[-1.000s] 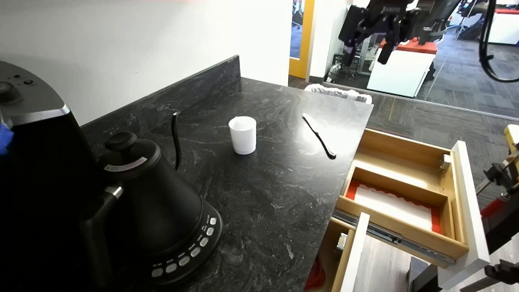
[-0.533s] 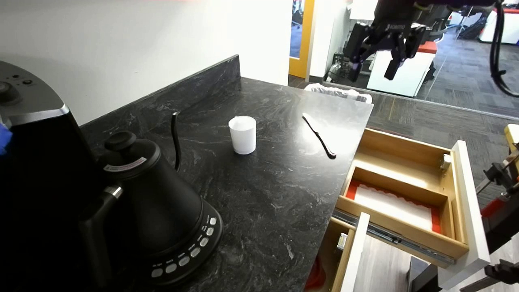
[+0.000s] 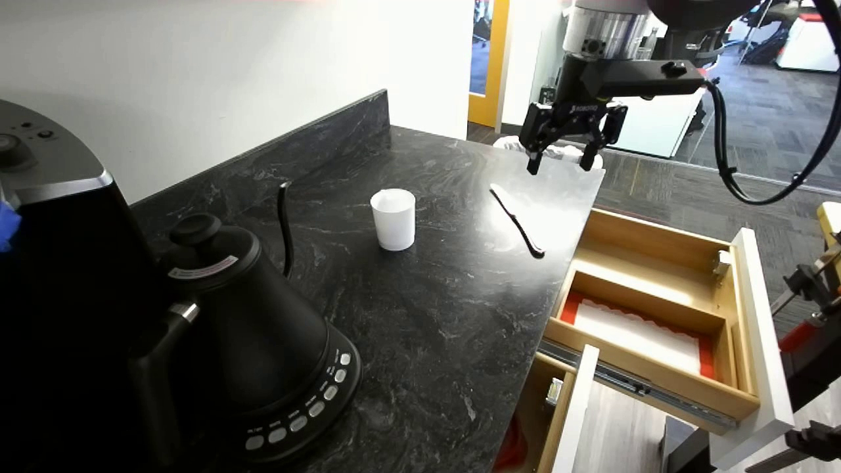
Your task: Pick the knife and put it in the drawer
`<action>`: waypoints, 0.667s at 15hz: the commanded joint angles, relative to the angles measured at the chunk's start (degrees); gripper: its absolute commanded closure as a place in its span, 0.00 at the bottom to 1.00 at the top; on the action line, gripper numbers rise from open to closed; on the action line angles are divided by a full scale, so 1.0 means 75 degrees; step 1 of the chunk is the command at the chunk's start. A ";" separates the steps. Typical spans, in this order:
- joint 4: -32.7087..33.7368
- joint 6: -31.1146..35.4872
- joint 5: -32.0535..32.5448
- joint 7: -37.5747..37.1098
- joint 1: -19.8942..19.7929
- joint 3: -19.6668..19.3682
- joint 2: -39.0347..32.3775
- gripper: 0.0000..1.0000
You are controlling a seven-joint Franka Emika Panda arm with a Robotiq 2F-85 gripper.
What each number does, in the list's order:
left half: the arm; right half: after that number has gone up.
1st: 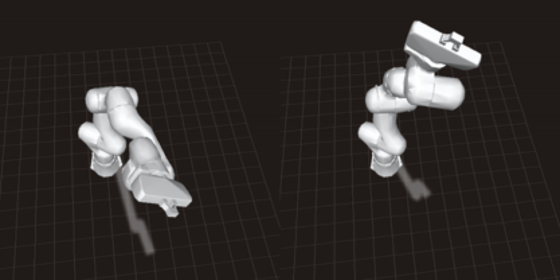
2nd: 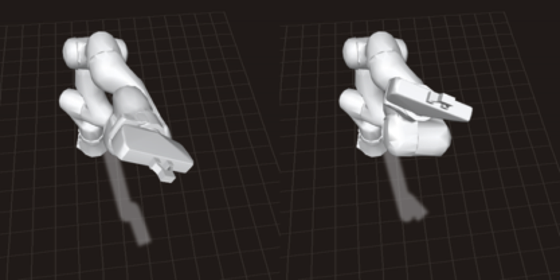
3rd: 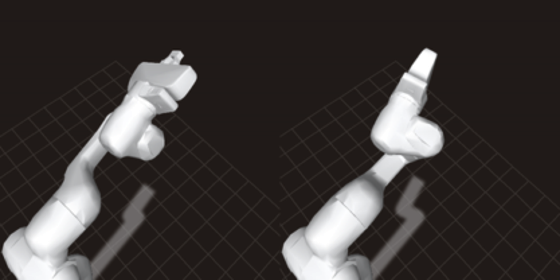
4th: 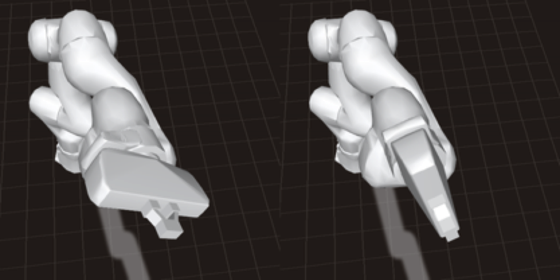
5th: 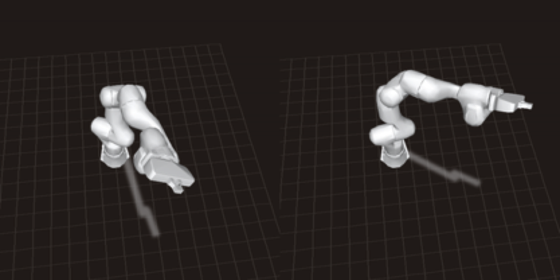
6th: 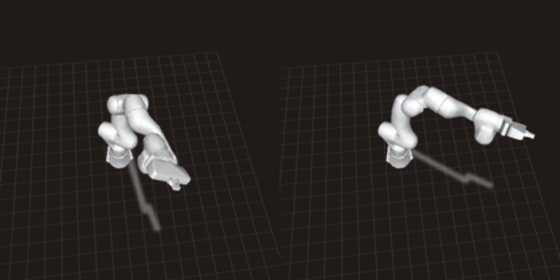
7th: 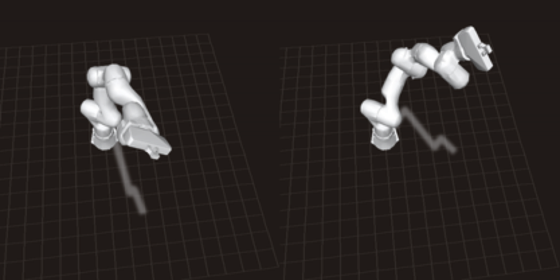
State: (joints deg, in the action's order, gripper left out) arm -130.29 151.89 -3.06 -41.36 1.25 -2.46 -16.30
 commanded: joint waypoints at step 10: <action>0.0264 0.0440 -0.0096 0.0277 0.0153 -0.0354 -0.0655 0.00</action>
State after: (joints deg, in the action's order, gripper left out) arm -128.37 153.46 -3.06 -40.57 1.47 -4.16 -20.30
